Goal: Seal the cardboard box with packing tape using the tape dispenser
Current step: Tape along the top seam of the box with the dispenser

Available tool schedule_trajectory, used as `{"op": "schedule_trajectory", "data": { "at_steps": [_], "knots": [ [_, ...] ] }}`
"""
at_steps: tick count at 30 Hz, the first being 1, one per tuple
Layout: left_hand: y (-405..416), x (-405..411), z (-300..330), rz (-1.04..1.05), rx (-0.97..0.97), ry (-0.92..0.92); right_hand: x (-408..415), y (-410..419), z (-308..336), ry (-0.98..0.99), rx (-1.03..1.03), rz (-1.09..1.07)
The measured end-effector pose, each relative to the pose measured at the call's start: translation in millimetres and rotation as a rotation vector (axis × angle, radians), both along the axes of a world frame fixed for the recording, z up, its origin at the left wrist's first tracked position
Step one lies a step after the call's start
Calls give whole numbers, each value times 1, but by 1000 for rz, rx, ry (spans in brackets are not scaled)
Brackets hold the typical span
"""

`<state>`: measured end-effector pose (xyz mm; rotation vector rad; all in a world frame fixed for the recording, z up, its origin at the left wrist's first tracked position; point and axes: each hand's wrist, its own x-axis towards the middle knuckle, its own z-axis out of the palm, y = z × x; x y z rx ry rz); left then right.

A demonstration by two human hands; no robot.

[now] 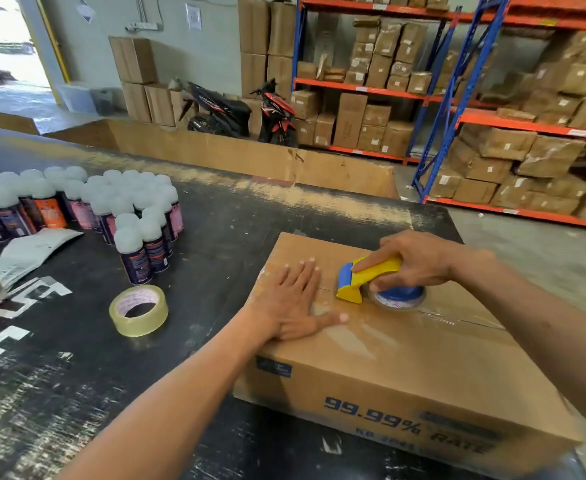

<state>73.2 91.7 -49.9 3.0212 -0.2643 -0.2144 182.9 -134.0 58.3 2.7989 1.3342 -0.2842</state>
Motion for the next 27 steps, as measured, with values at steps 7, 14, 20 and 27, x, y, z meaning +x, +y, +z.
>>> {"op": "schedule_trajectory", "data": {
  "at_steps": [7,14,20,27],
  "knots": [
    [1,-1,-1,0,18,-28,-2,0,-3,111,81,-92],
    [4,0,1,-4,26,-18,-14,-10,-2,126,192,-99],
    [5,1,1,-4,40,-33,-16,-72,3,142,180,-122],
    [-4,-4,13,8,51,10,-7,-100,2,70,68,-66]
  ]
}}
